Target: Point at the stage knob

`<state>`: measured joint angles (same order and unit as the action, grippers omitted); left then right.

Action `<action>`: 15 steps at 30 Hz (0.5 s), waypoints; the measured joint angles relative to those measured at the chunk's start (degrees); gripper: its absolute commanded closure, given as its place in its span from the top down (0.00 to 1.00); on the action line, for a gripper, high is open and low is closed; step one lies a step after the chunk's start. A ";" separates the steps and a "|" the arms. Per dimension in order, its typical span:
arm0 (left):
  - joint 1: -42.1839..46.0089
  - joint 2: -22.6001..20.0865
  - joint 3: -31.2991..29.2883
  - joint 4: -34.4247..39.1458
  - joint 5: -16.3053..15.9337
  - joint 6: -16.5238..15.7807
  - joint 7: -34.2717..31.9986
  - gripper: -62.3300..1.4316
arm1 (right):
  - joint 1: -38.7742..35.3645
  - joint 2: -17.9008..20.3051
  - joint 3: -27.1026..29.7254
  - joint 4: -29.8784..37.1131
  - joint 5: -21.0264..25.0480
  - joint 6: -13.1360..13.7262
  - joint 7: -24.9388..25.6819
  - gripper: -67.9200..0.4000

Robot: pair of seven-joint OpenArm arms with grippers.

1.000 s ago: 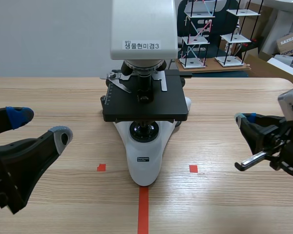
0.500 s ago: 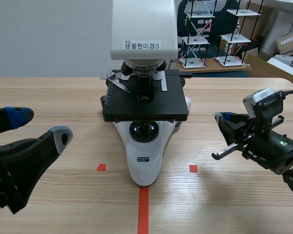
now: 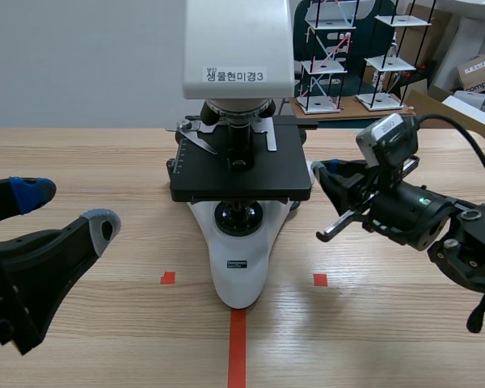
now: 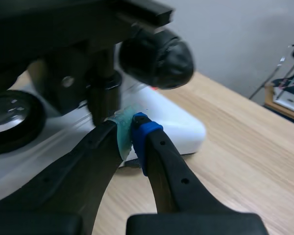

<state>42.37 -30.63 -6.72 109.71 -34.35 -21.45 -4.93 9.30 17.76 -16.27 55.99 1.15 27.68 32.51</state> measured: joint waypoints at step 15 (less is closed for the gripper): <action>0.00 0.00 0.00 0.00 0.00 0.00 0.00 0.91 | -0.66 -0.28 -0.11 0.00 -0.52 0.26 0.00 0.00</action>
<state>42.37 -30.63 -6.72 109.71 -34.35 -21.45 -4.93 8.64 17.47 -16.38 55.99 0.62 27.94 32.51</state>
